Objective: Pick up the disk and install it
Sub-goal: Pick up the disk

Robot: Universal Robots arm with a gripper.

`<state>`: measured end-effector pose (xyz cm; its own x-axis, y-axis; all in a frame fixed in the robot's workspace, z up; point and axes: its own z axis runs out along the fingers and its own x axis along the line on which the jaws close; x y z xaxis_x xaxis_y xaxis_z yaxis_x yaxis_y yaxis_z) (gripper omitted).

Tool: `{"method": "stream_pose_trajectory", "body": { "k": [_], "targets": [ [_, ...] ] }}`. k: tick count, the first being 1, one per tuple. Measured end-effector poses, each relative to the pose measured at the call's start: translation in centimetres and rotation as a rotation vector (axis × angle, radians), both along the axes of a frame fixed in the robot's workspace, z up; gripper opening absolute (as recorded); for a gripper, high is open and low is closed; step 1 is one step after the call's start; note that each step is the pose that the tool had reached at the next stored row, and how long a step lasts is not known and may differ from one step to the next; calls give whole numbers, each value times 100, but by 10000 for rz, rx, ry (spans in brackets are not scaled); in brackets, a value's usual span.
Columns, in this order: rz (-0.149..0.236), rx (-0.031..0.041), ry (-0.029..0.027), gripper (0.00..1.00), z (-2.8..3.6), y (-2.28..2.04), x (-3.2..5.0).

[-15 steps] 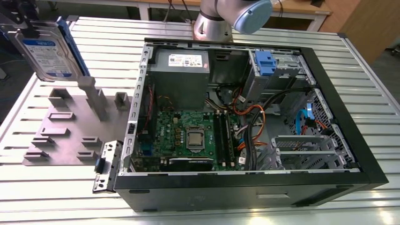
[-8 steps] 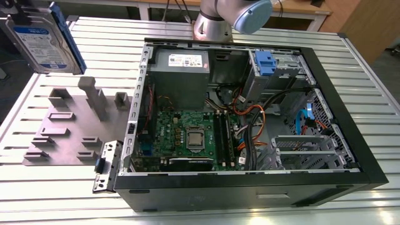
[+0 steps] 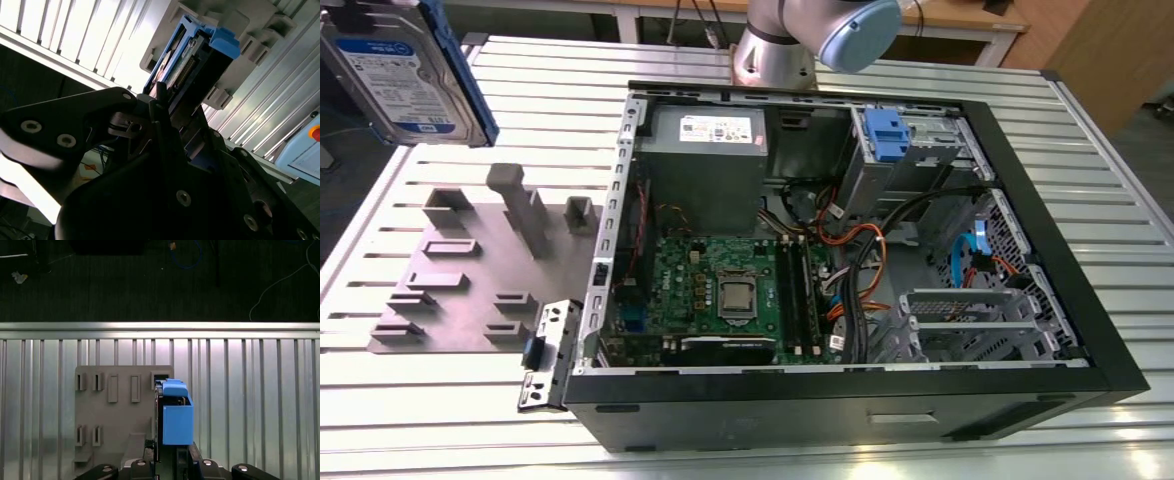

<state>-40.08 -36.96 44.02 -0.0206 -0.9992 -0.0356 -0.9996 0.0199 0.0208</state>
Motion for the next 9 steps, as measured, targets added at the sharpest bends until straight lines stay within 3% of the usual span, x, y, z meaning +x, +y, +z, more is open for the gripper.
{"method": "stream_pose_trajectory", "body": {
  "k": [9],
  "targets": [
    [0, -1, 1, 35, 8, 0, 0]
  ]
}}
